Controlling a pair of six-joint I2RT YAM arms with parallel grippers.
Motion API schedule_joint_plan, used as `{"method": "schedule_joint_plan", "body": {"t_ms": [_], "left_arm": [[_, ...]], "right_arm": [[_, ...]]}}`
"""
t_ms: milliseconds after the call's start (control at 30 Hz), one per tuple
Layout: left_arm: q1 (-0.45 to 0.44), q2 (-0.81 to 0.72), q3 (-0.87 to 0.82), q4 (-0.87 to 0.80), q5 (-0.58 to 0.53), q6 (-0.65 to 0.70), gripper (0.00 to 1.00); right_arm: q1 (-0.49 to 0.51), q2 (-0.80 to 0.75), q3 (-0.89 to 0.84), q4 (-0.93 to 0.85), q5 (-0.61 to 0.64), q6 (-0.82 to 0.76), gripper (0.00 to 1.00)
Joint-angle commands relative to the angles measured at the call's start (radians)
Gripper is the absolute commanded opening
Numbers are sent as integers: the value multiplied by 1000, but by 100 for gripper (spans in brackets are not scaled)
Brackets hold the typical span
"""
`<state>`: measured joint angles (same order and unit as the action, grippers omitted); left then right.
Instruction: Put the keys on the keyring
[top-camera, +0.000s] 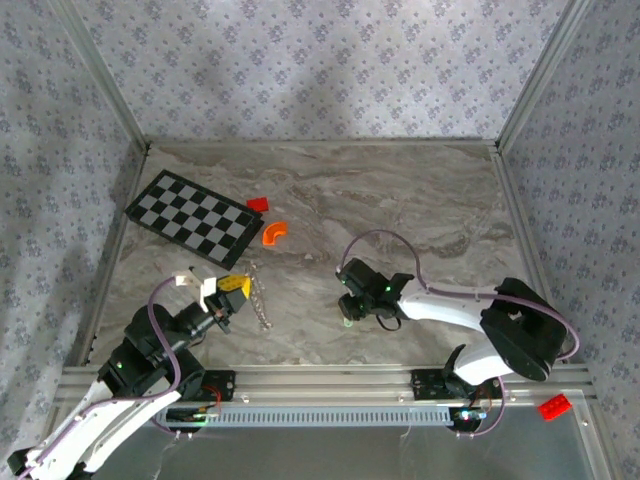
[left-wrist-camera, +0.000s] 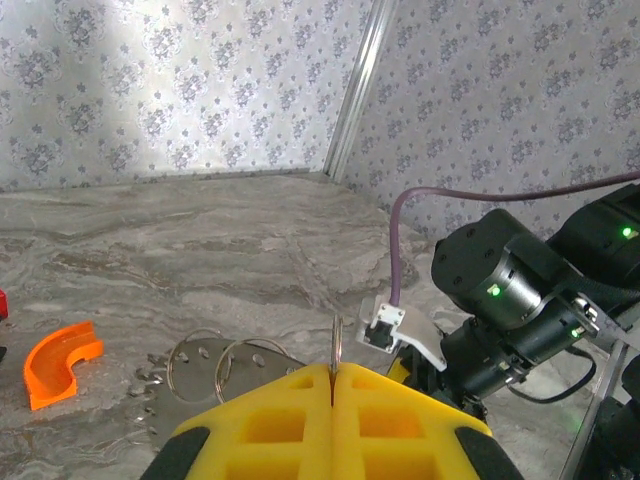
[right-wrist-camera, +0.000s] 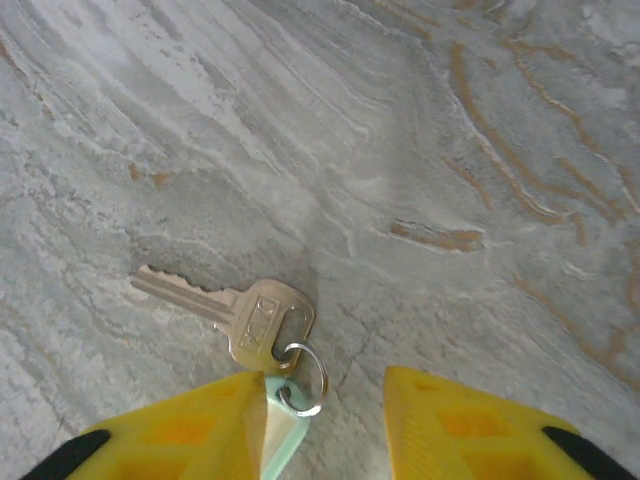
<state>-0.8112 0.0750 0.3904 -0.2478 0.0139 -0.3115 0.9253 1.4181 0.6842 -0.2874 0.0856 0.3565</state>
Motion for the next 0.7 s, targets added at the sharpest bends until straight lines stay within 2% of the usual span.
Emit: {"method": "schedule_joint_plan", "body": {"t_ms": [0,100,267,400,667], "left_arm": [[5,0,21,58,17,17,0],[5,-3,16,61,22,15,0],[4,-3,13,63,36,14,0],[4,-3,10,69,47,11,0],[4,-1,8,71,57,11,0]], "right_arm": [[-1,-28,82,-164,-2,-3,42],[-21,-17,151,-275,-54,-45,44],[-110,17,258,-458,-178,-107,43],[-164,61,314,-512,-282,-174,43],[-170,210,366,-521,-331,-227,40]]}}
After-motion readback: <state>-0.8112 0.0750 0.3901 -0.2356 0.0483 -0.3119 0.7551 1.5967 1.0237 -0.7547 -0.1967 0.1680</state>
